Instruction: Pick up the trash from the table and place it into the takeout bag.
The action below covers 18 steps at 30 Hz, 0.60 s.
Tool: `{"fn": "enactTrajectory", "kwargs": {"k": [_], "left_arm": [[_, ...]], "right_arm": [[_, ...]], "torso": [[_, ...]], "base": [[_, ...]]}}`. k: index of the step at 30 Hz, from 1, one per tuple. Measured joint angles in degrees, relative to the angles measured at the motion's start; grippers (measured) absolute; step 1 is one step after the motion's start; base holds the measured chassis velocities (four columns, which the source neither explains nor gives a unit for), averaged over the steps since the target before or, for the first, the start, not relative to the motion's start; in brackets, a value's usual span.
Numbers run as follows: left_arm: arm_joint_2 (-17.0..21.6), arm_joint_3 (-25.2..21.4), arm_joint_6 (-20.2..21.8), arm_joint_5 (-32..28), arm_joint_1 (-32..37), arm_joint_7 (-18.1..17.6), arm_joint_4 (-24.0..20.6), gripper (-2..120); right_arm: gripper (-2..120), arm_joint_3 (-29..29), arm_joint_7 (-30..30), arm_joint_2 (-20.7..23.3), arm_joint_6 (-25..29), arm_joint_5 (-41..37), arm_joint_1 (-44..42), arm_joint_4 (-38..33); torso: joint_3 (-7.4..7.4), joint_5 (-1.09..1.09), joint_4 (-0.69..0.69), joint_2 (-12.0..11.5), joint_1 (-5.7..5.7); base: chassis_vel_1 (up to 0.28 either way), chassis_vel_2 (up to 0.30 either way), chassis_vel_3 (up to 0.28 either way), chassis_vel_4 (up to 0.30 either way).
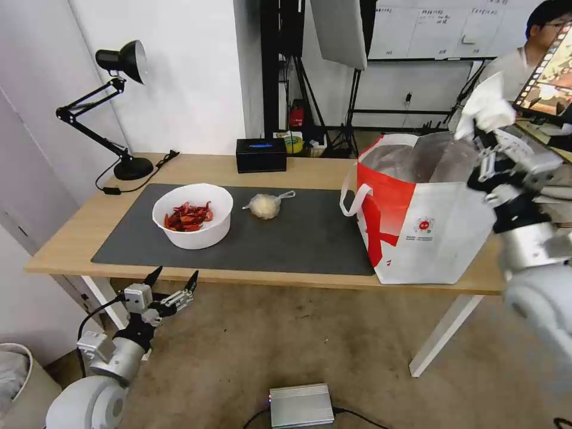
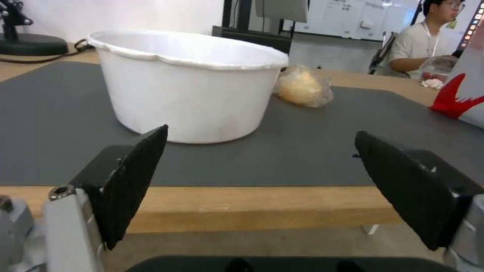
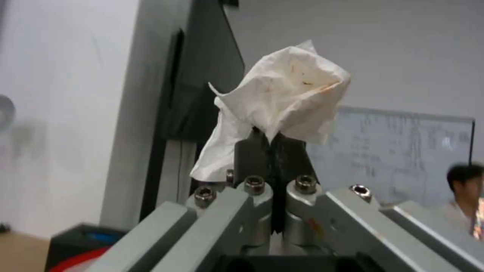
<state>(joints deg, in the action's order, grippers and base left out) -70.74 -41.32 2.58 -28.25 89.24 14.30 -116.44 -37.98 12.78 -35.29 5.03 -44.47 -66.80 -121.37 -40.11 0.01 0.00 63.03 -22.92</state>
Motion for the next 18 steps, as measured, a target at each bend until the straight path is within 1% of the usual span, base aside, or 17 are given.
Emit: {"fn": "enactTrajectory", "kwargs": {"k": [1, 2, 4, 5, 7, 8, 9, 12, 13, 15, 16, 17, 18], "left_arm": [[0.09, 0.21, 0.00, 0.00, 0.00, 0.00, 0.01, 100], [0.09, 0.21, 0.00, 0.00, 0.00, 0.00, 0.01, 100], [0.25, 0.59, 0.00, 0.02, 0.13, 0.00, 0.20, 100], [0.25, 0.59, 0.00, 0.02, 0.13, 0.00, 0.20, 100], [0.37, 0.80, 0.00, 0.07, 0.28, 0.02, 0.29, 100], [0.47, 0.86, 0.00, 0.09, 0.30, 0.02, 0.30, 100], [0.47, 0.86, 0.00, 0.09, 0.30, 0.02, 0.30, 100], [0.73, 0.97, 0.00, 0.09, 0.33, 0.02, 0.30, 100], [0.73, 0.97, 0.00, 0.09, 0.33, 0.02, 0.30, 100], [1.05, 1.34, 0.00, 0.16, 0.41, 0.01, 0.30, 100], [1.19, 1.51, 0.00, 0.22, 0.46, -0.01, 0.29, 100], [1.19, 1.51, 0.00, 0.22, 0.46, -0.01, 0.29, 100], [1.31, 1.71, 0.00, 0.27, 0.48, -0.01, 0.26, 100]], "right_arm": [[0, -0.61, 0.86, 1.49, -2.86, -2.69, 0.55, -0.37], [0, -0.61, 0.86, 1.49, -2.86, -2.69, 0.55, -0.37], [0, -1.47, 2.49, 4.39, -8.94, -9.06, 1.75, -1.12], [0, -1.47, 2.49, 4.39, -8.94, -9.06, 1.75, -1.12], [0, -1.69, 3.96, 6.47, -14.34, -14.11, 3.11, -1.43], [0, -1.50, 5.87, 7.59, -18.13, -17.73, 4.58, -1.45], [0, -1.50, 5.87, 7.59, -18.13, -17.73, 4.58, -1.45], [0, 0.57, 14.43, 9.08, -27.23, -30.95, 10.12, -1.53], [0, 0.57, 14.43, 9.08, -27.23, -30.95, 10.12, -1.53], [0, 2.20, 19.07, 9.52, -31.35, -37.85, 13.93, -0.55], [0, 2.85, 21.10, 9.63, -32.85, -40.19, 15.21, -0.19], [0, 2.85, 21.10, 9.63, -32.85, -40.19, 15.21, -0.19], [0, 3.39, 23.58, 9.75, -34.61, -42.73, 16.29, 0.18]], "torso": [[0.00, 0.00, 0.00, 0.00, 0.00], [0.00, 0.00, 0.00, 0.00, 0.00], [0.00, -0.01, 0.00, 0.00, 0.00], [0.00, -0.01, 0.00, 0.00, 0.00], [0.00, -0.01, 0.00, 0.00, 0.00], [0.00, 0.00, 0.00, 0.00, 0.00], [0.00, 0.00, 0.00, 0.00, 0.00], [0.00, 0.00, 0.00, 0.00, 0.00], [0.00, 0.00, 0.00, 0.00, 0.00], [0.00, -0.01, 0.01, 0.00, 0.00], [0.00, -0.01, 0.01, 0.00, 0.00], [0.00, -0.01, 0.01, 0.00, 0.00], [0.00, 0.00, 0.01, 0.00, 0.00]], "base": [[0.000, 0.000, 0.000, 0.000], [0.000, 0.000, 0.000, 0.000], [0.000, 0.000, 0.000, 0.000], [0.000, 0.000, 0.000, 0.000], [0.000, 0.000, 0.000, 0.000], [0.000, 0.000, 0.000, 0.000], [0.000, 0.000, 0.000, 0.000], [0.000, 0.000, 0.000, 0.000], [0.000, 0.000, 0.000, 0.000], [0.000, 0.000, 0.000, 0.000], [0.000, 0.000, 0.000, 0.000], [0.000, 0.000, 0.000, 0.000], [0.000, 0.000, 0.000, 0.000]]}}
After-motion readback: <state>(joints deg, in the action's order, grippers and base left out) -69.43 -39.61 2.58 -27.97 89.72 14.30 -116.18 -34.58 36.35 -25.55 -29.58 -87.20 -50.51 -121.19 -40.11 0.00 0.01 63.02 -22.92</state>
